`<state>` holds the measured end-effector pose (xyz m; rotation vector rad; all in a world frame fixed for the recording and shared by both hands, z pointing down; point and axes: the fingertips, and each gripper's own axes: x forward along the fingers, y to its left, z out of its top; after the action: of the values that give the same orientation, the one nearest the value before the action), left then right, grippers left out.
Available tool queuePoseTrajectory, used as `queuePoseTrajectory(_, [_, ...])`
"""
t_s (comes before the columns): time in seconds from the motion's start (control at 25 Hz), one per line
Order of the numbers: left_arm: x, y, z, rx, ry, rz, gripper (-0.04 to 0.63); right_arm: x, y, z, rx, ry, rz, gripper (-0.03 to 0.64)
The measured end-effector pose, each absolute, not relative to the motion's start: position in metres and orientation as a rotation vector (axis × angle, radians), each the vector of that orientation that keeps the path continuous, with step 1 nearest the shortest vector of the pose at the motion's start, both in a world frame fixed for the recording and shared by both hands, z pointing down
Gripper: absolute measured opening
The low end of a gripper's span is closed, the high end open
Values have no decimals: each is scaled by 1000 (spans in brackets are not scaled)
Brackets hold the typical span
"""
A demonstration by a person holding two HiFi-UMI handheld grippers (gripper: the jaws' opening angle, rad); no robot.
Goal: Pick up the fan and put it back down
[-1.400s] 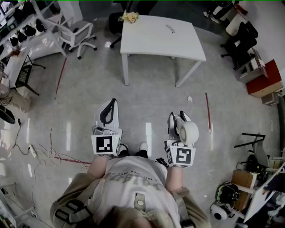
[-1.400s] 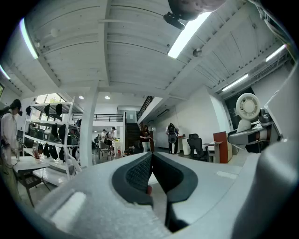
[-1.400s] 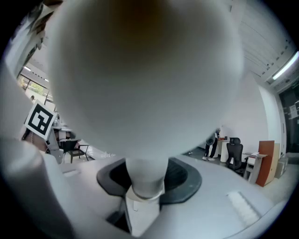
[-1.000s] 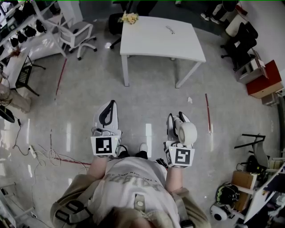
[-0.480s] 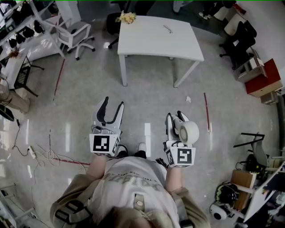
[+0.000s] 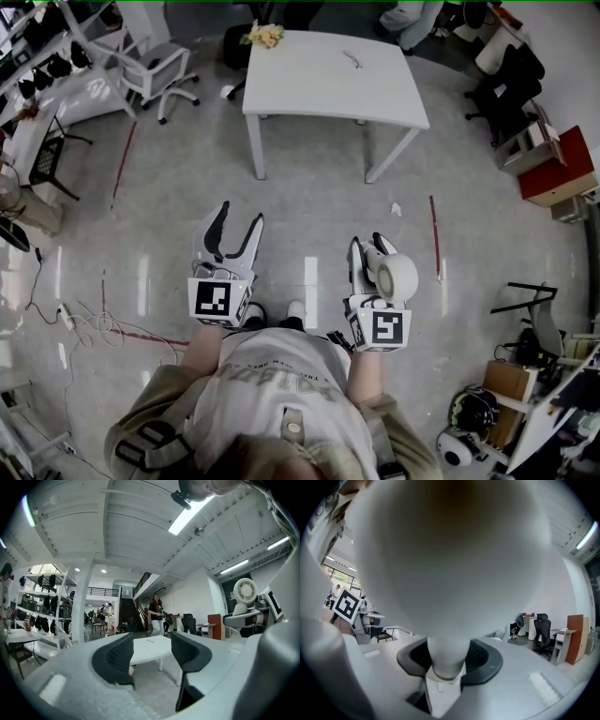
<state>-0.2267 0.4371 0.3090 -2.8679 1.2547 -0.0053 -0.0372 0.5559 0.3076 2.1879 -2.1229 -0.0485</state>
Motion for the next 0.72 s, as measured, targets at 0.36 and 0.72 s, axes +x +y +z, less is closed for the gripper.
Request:
queuePoseTrajectory(0.36, [-183, 430, 314, -2846, 1316, -11, 261, 8, 537, 310, 2113, -2180, -65, 149])
queuePoseTrajectory(0.72, [-174, 419, 328, -2797, 1423, -53, 261, 31, 509, 323, 2039, -2248, -45, 149])
